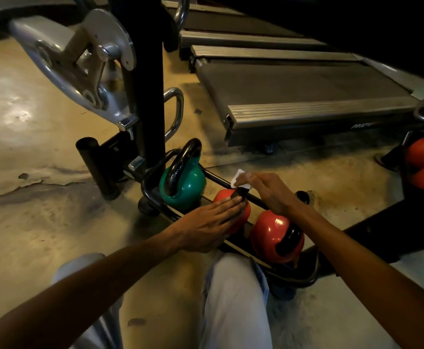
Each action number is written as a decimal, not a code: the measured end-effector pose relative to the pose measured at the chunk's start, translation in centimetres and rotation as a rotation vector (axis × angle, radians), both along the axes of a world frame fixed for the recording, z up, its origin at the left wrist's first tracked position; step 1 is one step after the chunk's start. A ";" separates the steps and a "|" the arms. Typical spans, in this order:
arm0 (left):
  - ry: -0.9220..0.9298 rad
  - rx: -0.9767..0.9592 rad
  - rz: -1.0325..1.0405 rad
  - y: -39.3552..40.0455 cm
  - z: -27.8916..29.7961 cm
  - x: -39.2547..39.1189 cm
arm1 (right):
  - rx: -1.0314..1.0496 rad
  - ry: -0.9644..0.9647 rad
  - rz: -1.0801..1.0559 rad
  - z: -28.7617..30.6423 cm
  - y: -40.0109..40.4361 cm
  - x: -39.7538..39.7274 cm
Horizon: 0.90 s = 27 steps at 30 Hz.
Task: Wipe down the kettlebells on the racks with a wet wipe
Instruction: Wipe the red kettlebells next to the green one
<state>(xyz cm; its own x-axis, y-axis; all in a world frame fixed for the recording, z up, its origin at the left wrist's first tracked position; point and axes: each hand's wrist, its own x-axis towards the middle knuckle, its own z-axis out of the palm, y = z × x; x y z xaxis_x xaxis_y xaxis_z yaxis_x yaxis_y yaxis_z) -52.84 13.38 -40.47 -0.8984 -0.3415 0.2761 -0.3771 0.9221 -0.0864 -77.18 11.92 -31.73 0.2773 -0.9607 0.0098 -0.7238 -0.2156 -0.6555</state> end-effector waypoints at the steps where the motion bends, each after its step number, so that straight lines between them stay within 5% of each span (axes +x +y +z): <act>1: -0.022 0.007 -0.024 -0.4 0.1 0.1 | -0.001 0.006 -0.017 -0.1 -0.1 -0.1; 9: 0.075 0.133 0.031 0.2 -0.1 -1.4 | 0.051 -0.132 -0.114 -0.9 -1.4 -0.3; 24: 0.225 0.153 0.106 0.8 -1.2 -3.4 | 0.071 -0.007 0.001 -0.1 -1.2 0.7; 27: 0.165 0.148 0.143 0.7 -0.6 -3.6 | 0.115 -0.032 -0.118 -0.6 -1.5 0.2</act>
